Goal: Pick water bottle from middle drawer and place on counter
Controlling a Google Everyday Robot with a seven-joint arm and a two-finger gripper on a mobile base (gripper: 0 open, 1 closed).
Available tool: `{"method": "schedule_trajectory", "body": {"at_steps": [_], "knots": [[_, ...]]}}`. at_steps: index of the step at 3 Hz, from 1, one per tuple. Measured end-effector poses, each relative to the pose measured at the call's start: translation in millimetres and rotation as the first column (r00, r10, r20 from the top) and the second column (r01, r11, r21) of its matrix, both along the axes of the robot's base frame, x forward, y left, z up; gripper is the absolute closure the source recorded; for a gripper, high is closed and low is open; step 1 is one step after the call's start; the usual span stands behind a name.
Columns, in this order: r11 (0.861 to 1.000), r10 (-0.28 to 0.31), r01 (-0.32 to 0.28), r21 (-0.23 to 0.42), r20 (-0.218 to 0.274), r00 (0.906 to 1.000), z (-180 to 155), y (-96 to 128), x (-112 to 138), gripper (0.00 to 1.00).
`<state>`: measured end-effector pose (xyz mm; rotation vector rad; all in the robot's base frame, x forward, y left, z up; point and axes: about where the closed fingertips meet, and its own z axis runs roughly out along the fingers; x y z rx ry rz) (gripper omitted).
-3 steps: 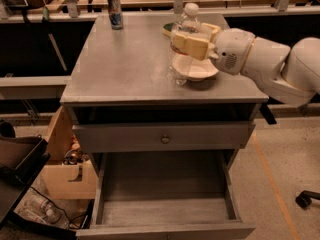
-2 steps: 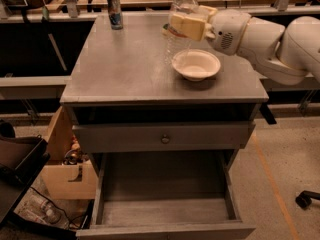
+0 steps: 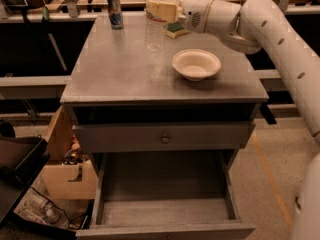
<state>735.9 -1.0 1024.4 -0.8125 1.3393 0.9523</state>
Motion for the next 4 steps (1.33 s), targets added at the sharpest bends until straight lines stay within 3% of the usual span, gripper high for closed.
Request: {"method": "schedule_trajectory", "body": {"at_steps": [2, 4], "knots": [[0.997, 0.081, -0.082, -0.013, -0.06, 0.9949, -28, 48, 46, 1.0], [0.985, 0.163, -0.168, -0.049, -0.083, 0.9831, -34, 95, 58, 1.0]]}}
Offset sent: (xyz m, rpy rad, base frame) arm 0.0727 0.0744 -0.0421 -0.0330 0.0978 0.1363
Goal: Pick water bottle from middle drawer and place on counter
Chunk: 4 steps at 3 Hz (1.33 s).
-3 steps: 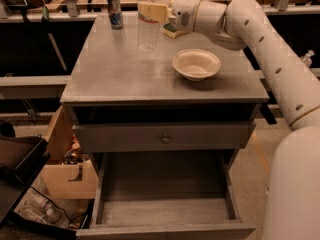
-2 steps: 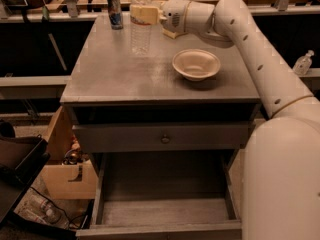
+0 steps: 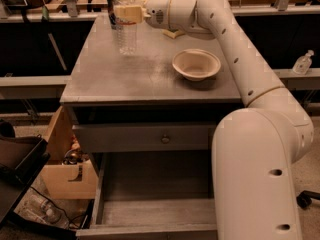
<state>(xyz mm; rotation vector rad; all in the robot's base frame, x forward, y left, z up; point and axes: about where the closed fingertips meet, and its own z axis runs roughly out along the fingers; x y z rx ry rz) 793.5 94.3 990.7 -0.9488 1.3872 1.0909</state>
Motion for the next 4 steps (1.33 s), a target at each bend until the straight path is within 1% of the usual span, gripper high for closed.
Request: {"method": "schedule_trajectory", "body": {"at_steps": [1, 2, 4], "knots": [[0.999, 0.029, -0.029, -0.024, 0.015, 0.9995, -1, 19, 0, 1.0], [0.998, 0.045, -0.044, -0.036, 0.021, 0.9988, -8, 29, 1, 1.0], [0.998, 0.058, -0.056, -0.04, 0.04, 0.9975, -30, 37, 4, 1.0]]}}
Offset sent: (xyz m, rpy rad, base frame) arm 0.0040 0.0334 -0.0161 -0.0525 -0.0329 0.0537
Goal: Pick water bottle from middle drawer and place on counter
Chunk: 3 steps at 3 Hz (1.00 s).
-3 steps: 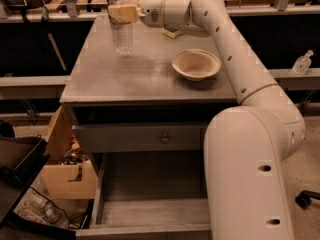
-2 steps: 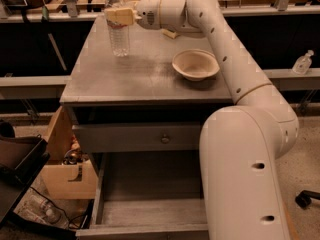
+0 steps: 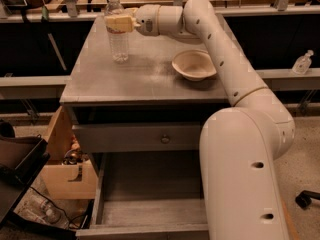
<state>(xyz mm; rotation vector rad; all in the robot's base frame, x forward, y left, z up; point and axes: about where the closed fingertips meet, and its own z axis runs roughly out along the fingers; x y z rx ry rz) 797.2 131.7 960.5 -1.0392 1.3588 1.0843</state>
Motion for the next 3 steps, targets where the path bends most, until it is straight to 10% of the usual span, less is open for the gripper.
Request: {"method": "schedule_trajectory", "body": {"at_steps": [3], "knots": [[1.0, 0.015, -0.015, 0.001, -0.002, 0.9999, -2.1, 10.9, -2.2, 0.38]]}}
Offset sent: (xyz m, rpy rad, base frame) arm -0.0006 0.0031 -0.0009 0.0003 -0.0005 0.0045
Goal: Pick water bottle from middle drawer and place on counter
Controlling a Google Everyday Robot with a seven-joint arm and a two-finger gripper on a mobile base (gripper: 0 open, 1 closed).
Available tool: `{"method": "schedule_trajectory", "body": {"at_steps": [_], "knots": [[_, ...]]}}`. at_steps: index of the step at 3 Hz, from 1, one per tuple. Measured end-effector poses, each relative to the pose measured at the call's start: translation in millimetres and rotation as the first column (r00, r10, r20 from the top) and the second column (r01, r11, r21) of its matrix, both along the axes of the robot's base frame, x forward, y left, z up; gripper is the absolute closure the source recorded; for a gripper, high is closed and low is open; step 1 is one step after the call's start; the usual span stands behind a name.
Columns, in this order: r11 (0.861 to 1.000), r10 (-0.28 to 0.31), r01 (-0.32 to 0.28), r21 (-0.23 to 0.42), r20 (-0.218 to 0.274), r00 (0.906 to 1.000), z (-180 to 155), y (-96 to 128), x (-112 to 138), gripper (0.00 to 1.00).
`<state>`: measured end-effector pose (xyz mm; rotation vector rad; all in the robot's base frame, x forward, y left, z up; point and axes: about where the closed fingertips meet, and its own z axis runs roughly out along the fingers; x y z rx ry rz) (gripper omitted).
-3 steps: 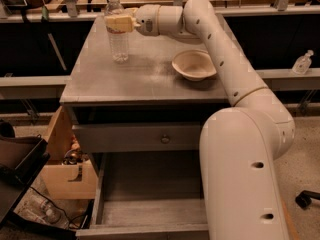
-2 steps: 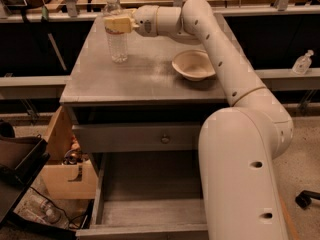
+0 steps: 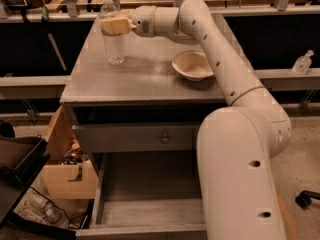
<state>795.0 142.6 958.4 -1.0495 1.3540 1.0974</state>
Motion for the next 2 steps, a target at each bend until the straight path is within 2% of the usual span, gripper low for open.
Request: {"method": "schedule_trajectory", "body": {"at_steps": [1, 2], "knots": [[1.0, 0.005, -0.005, 0.0, -0.001, 1.0, -0.5, 3.5, -0.8, 0.15], [1.0, 0.01, -0.01, 0.0, -0.002, 0.9999, -1.1, 7.1, -1.5, 0.0]]}}
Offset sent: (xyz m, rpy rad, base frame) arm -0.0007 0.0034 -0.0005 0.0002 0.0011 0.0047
